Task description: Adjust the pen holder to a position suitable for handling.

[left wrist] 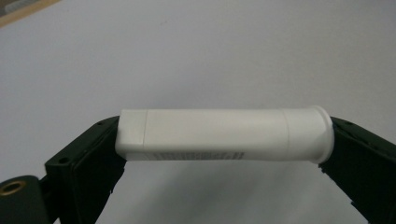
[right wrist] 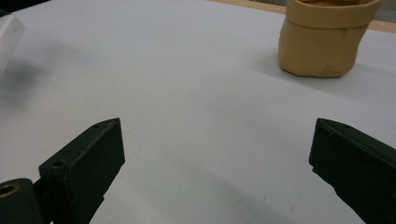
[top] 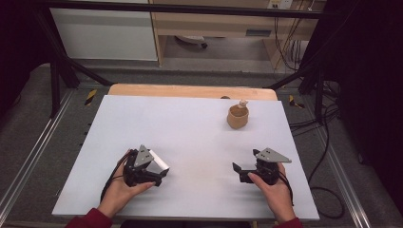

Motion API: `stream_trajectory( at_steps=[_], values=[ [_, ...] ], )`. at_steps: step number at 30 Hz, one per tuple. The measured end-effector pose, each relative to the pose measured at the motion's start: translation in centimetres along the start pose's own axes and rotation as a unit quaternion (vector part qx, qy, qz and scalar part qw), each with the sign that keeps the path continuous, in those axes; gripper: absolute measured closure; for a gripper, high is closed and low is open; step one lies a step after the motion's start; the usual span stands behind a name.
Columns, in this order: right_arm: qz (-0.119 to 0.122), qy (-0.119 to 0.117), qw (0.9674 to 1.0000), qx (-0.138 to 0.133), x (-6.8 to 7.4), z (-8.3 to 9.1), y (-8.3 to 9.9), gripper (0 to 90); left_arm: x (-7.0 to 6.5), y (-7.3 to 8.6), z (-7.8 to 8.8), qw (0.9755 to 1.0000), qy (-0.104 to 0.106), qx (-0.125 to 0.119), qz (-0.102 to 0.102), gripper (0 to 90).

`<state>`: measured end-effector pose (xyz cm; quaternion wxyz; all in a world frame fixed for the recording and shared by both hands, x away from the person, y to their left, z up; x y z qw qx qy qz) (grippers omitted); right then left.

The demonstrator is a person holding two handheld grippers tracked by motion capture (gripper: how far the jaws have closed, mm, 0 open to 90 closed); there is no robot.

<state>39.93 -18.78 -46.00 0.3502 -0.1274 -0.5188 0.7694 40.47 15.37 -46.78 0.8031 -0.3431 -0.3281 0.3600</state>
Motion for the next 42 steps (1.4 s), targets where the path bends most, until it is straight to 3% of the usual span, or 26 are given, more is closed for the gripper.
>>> stream_trajectory(
  at_steps=[3, 9, 13, 20, 32, 42],
  values=[
    [-0.001, -0.003, 1.0000, -0.008, -0.1, -0.6, -1.3, 4.0, -0.3, -1.5, -1.0, 0.9997, 0.004, -0.017, -0.017, 3.9],
    [-0.019, -0.027, 0.9991, -0.026, 0.1, -1.4, -4.9, 5.1, 0.0, -4.8, -2.5, 0.9987, 0.011, -0.041, -0.028, 3.9],
    [-0.017, -0.047, 0.9987, -0.011, 0.6, -2.1, -7.3, 5.1, 0.2, -7.2, -2.8, 0.9971, 0.012, -0.066, -0.037, 3.9],
    [-0.001, -0.070, 0.9974, 0.017, 1.5, -3.3, -10.8, 5.3, -0.6, -10.5, -2.7, 0.9937, 0.023, -0.094, -0.055, 3.9],
    [0.005, -0.075, 0.9966, 0.034, 2.3, -3.6, -15.0, 5.8, -1.5, -12.6, -1.4, 0.9899, 0.045, -0.119, -0.062, 3.9],
    [0.000, -0.112, 0.9921, 0.056, 3.8, -4.3, -16.6, 13.5, -2.3, -13.6, -0.3, 0.9872, 0.053, -0.134, -0.069, 3.9]
  ],
)
Point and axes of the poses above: each handheld gripper's, and its own axes: z roughly backward along the jaws, y roughly out of its underside, x roughly to its left, the point moved 6 cm from there along -z, roughly forward along the jaws, and after that the axes turned 15 degrees about -y, right-handed, at the moved point
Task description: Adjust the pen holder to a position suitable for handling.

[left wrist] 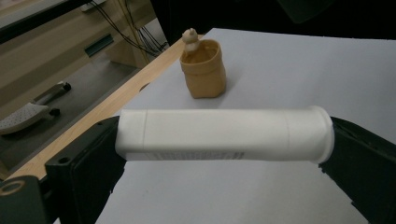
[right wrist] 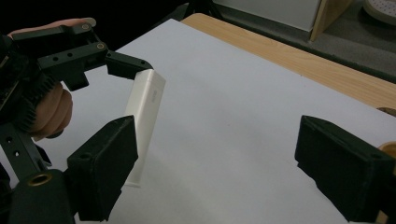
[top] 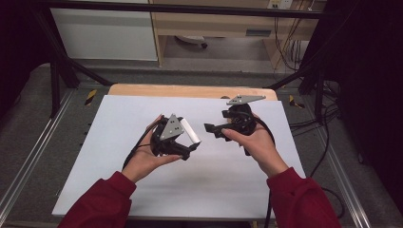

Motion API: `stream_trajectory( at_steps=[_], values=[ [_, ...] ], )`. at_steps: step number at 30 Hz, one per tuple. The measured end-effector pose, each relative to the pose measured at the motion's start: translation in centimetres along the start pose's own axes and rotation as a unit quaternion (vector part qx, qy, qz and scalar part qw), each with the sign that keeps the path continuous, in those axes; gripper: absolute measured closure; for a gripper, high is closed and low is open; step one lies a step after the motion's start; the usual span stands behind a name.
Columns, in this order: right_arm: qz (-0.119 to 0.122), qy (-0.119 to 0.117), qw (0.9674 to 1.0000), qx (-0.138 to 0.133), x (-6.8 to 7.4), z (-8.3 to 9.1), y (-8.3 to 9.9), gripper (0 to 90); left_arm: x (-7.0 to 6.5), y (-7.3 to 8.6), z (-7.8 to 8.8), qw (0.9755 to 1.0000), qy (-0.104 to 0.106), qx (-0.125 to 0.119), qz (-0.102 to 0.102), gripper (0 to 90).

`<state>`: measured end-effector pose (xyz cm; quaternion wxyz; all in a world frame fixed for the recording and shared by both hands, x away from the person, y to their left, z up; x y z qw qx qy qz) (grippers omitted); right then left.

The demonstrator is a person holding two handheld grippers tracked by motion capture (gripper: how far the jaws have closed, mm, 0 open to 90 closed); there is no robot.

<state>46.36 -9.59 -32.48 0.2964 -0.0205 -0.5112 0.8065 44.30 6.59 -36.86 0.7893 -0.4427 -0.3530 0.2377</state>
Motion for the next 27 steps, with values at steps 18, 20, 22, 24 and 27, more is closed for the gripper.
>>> stream_trajectory(
  at_steps=[18, 20, 22, 24, 27],
  values=[
    [-0.026, -0.073, 0.9967, 0.021, 2.4, -2.2, -0.9, 36.4, -0.9, -0.2, 0.0, 0.9998, 0.017, -0.007, 0.000, 3.9],
    [-0.026, -0.079, 0.9962, 0.025, 2.7, -2.5, -0.9, 37.4, -0.9, -0.2, 0.0, 0.9998, 0.017, -0.008, 0.002, 3.9],
    [-0.028, -0.080, 0.9959, 0.029, 2.7, -2.8, -0.8, 38.6, -0.9, -0.2, 0.1, 0.9998, 0.017, -0.011, 0.005, 3.8],
    [-0.032, -0.080, 0.9957, 0.034, 2.7, -3.1, -0.7, 39.4, -0.9, -0.2, 0.1, 0.9998, 0.018, -0.011, 0.006, 3.8],
    [-0.039, -0.088, 0.9946, 0.038, 2.7, -3.5, -0.7, 41.0, -1.0, -0.1, 0.2, 0.9997, 0.020, -0.012, 0.005, 3.9]
  ],
)
Point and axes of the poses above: each handheld gripper's, and its own axes: z roughly backward along the jaws, y roughly out of its underside, x roughly to its left, the point moved 6 cm from there along -z, roughly forward along the jaws, and after that the axes turned 15 degrees about -y, right-handed, at the moved point
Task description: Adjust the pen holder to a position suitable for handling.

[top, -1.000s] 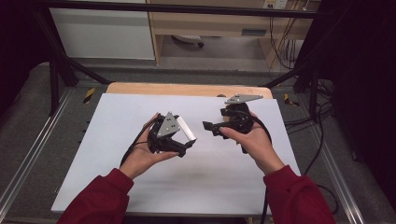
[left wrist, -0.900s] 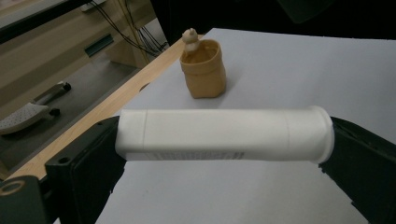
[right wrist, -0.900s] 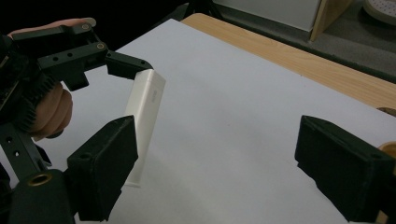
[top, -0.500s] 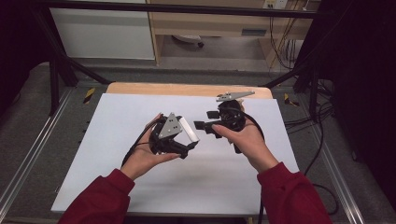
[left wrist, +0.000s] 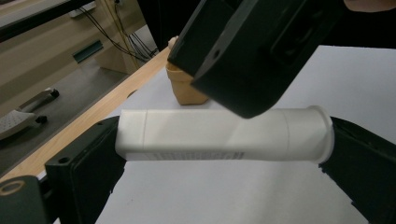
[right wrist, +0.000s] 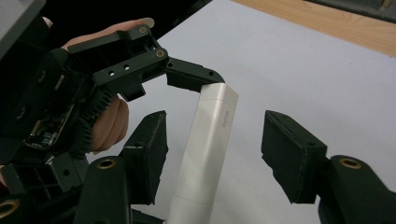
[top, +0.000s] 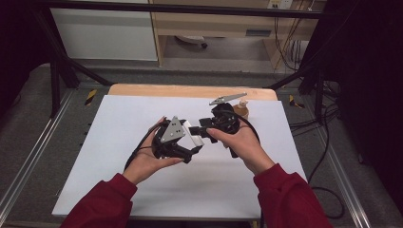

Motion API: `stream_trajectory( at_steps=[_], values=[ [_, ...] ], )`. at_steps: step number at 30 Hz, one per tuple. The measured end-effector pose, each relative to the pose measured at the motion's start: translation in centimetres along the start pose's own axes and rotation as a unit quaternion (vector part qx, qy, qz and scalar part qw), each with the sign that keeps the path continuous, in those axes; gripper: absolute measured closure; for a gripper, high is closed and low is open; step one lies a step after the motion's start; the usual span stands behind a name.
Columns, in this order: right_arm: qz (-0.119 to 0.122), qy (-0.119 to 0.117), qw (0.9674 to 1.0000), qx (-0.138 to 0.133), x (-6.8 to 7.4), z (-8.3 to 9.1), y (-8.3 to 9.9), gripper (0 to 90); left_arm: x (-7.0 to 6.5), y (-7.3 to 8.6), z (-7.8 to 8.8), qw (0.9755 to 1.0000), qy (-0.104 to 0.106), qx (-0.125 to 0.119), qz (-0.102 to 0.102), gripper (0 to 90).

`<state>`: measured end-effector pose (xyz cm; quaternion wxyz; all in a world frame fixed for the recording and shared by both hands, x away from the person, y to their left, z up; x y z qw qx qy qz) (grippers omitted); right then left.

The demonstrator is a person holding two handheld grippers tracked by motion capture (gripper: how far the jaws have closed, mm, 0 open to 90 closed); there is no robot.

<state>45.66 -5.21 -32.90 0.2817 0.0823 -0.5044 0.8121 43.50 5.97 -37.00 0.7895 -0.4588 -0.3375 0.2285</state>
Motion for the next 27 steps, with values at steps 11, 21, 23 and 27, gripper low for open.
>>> stream_trajectory(
  at_steps=[11, 21, 23, 27],
  values=[
    [-0.023, -0.030, 0.9991, 0.017, -0.3, -1.8, 0.8, 49.0, -0.4, 0.0, 0.1, 1.0000, 0.006, -0.002, -0.002, 3.8],
    [-0.039, -0.039, 0.9979, 0.033, -0.9, -2.5, 1.5, 57.8, -0.5, 0.3, 0.0, 1.0000, 0.008, 0.002, -0.005, 3.8],
    [-0.042, -0.040, 0.9977, 0.035, -0.9, -2.6, 1.6, 58.8, -0.6, 0.4, -0.1, 0.9999, 0.010, 0.002, -0.004, 3.8],
    [-0.047, -0.041, 0.9973, 0.039, -1.0, -2.6, 1.8, 60.0, -0.7, 0.5, -0.1, 0.9999, 0.011, 0.004, -0.007, 3.8]
  ],
)
Point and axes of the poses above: each handheld gripper's, and its own axes: z roughly backward along the jaws, y roughly out of its underside, x roughly to its left, the point moved 6 cm from there along -z, roughly forward along the jaws, and after that the axes turned 15 degrees about -y, right-handed, at the moved point
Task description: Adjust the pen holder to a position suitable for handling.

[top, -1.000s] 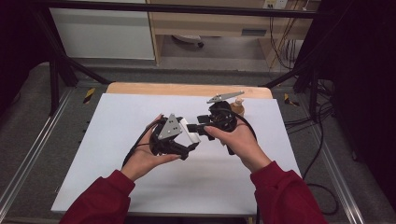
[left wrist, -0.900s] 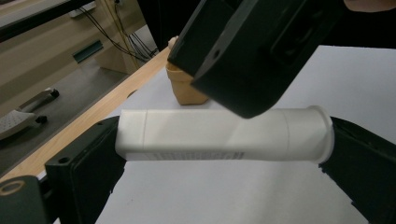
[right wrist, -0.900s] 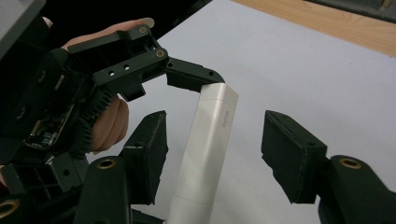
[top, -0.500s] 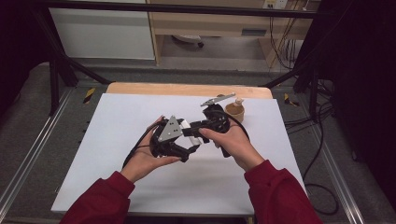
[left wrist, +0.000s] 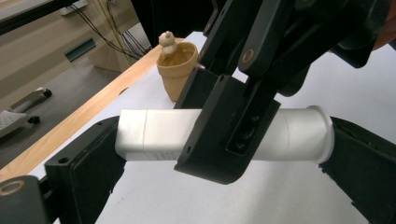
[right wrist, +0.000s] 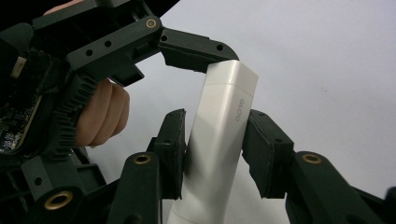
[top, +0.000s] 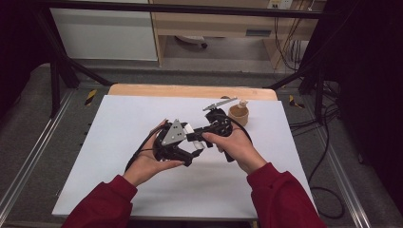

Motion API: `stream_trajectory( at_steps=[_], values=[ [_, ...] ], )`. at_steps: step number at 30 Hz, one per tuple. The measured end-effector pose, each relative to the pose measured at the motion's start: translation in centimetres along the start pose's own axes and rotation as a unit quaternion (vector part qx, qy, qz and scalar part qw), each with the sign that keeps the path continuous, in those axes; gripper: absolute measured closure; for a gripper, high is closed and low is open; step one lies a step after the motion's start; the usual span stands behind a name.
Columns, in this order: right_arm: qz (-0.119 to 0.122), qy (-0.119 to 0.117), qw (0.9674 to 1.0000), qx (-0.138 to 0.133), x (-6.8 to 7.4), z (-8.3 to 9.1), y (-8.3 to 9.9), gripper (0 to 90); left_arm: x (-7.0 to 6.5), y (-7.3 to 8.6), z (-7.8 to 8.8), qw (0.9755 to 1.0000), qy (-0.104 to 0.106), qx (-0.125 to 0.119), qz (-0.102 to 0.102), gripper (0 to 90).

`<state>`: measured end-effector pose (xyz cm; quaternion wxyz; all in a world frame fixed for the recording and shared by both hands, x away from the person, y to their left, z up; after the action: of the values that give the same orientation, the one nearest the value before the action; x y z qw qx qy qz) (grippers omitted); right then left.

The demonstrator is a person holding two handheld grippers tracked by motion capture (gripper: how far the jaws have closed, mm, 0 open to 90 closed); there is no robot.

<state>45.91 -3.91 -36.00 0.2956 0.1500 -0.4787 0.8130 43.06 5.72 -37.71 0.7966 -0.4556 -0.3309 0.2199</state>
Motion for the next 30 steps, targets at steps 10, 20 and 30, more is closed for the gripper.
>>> stream_trajectory(
  at_steps=[10, 20, 30],
  values=[
    [-0.010, 0.007, 0.9998, 0.014, -0.2, -0.2, 0.4, 61.5, -0.5, 0.4, -0.3, 0.9999, -0.003, 0.005, -0.009, 3.6],
    [-0.025, 0.007, 0.9994, 0.022, 0.0, -0.3, 0.6, 65.8, -1.0, 0.5, -0.6, 0.9995, -0.020, 0.007, -0.024, 1.6],
    [-0.032, 0.011, 0.9993, 0.019, 0.0, -0.3, 0.5, 66.4, -1.0, 0.8, -0.7, 0.9995, -0.026, -0.001, -0.020, 1.3]
  ],
)
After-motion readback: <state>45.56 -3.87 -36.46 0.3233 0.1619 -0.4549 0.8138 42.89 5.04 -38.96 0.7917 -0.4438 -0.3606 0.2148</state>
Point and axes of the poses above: each handheld gripper's, and its own axes: z roughly backward along the jaws, y roughly out of its underside, x roughly to its left, the point moved 6 cm from there along -z, roughly forward along the jaws, and after that the axes turned 15 degrees about -y, right-handed, at the moved point
